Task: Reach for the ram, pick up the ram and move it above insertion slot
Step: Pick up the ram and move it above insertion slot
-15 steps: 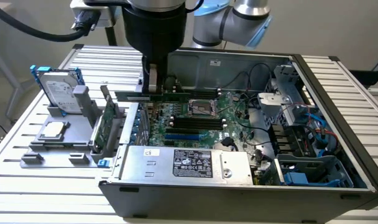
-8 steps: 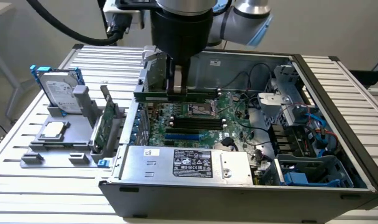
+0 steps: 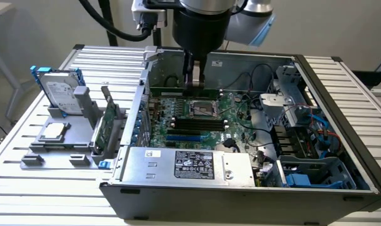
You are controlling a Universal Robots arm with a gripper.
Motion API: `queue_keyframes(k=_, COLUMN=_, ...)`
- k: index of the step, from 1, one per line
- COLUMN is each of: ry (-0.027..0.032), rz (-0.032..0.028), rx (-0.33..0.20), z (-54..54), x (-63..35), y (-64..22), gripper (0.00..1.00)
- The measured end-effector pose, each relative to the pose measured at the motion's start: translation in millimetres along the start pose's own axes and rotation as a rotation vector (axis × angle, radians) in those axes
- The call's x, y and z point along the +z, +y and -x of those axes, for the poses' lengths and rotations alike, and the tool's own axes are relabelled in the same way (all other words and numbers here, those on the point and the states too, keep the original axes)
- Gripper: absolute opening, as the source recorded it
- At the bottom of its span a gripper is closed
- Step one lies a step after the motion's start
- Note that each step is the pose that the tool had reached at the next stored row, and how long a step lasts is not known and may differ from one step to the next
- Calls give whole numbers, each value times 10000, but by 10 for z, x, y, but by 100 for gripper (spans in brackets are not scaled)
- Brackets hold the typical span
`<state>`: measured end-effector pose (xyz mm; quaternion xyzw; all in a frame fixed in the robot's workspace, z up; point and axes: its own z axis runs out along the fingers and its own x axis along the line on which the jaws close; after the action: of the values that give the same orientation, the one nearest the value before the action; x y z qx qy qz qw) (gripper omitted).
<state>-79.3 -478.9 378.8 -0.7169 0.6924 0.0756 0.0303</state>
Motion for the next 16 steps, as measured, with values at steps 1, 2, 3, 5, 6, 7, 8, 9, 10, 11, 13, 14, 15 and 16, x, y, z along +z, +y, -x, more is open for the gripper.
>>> queue_keyframes(k=1, ry=1, rz=0, rx=1, z=40, x=15, y=-22, gripper=14)
queue_keyframes(k=2, ry=3, rz=0, rx=0, z=79, x=29, y=-45, gripper=14)
queue_keyframes(k=3, ry=4, rz=0, rx=0, z=117, x=43, y=-67, gripper=14)
queue_keyframes(k=5, ry=6, rz=0, rx=0, z=199, x=74, y=-113, gripper=14)
queue_keyframes(k=6, ry=9, rz=0, rx=1, z=239, x=89, y=-134, gripper=14)
queue_keyframes(k=7, ry=10, rz=0, rx=0, z=280, x=104, y=-155, gripper=14)
queue_keyframes(k=8, ry=16, rz=1, rx=1, z=321, x=118, y=-173, gripper=14)
queue_keyframes(k=9, ry=19, rz=0, rx=0, z=364, x=133, y=-191, gripper=14)
queue_keyframes(k=10, ry=25, rz=1, rx=0, z=407, x=147, y=-208, gripper=14)
queue_keyframes(k=11, ry=31, rz=1, rx=1, z=450, x=162, y=-224, gripper=14)
queue_keyframes(k=13, ry=49, rz=1, rx=2, z=536, x=193, y=-256, gripper=14)
queue_keyframes(k=14, ry=58, rz=2, rx=3, z=576, x=208, y=-271, gripper=14)
queue_keyframes(k=15, ry=68, rz=2, rx=4, z=613, x=223, y=-285, gripper=14)
queue_keyframes(k=16, ry=75, rz=2, rx=4, z=645, x=238, y=-298, gripper=14)
